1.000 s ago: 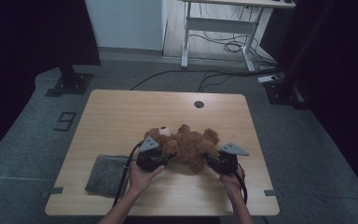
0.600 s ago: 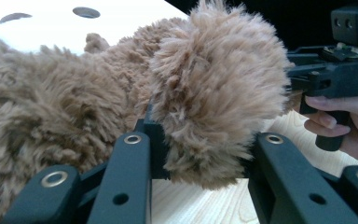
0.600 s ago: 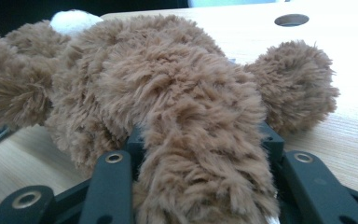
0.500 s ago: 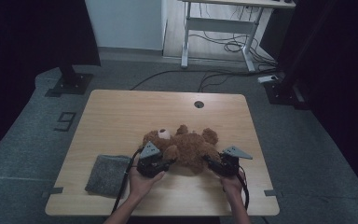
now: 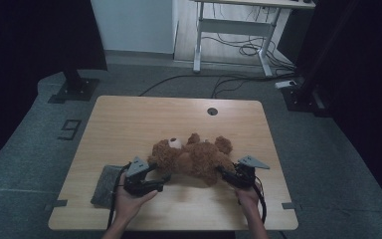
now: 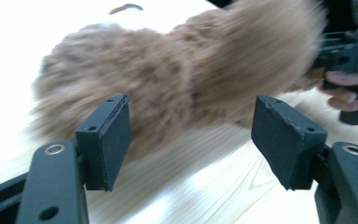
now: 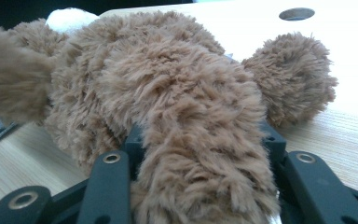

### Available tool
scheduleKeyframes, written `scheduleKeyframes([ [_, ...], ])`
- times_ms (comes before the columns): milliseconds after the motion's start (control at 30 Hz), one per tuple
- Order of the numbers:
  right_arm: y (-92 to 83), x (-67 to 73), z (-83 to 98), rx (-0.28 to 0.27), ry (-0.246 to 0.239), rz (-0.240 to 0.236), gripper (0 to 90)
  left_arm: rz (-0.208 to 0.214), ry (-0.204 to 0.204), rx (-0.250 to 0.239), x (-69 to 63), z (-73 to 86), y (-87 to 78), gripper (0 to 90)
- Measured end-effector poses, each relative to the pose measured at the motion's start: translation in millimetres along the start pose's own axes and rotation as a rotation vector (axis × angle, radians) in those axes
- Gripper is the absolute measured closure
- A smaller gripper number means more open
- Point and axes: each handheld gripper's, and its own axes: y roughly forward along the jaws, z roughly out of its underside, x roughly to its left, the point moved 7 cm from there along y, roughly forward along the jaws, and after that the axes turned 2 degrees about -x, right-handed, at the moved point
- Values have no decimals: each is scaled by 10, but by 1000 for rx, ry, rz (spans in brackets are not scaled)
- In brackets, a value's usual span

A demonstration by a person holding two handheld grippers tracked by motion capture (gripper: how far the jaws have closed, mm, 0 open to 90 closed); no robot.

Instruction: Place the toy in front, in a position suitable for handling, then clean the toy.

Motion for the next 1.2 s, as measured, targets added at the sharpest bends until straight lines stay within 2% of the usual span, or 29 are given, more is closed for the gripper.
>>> scheduleKeyframes([
  [100,1,0,-4,2,-5,1,534,-3,-5,3,51,42,-98,258],
  [133,-2,2,-1,5,-6,-1,532,-13,-3,7,125,102,-194,256],
  [300,-4,3,6,7,-7,-4,528,-28,-24,9,253,198,-283,235],
  [400,-9,1,21,7,-8,-7,521,-57,-24,12,371,292,-355,226],
  [500,-9,-1,31,6,-11,-10,515,-74,-18,20,414,318,-388,229],
  [533,-12,-8,31,8,-11,-12,510,-97,-4,24,448,331,-442,228],
  [567,-12,-8,31,8,-11,-12,510,-97,-4,24,448,331,-442,228],
  [633,-13,-7,35,9,-10,-11,509,-132,3,26,493,362,-504,228],
  [733,-10,-10,46,8,-5,-16,504,-157,-28,29,569,456,-593,226],
  [967,-15,-13,53,11,-6,-14,500,-193,-51,49,710,569,-688,229],
  [1000,-12,-13,56,9,-5,-15,499,-214,-59,60,761,603,-696,230],
  [1200,-11,-12,60,11,-8,-13,497,-229,-61,90,802,666,-674,222],
])
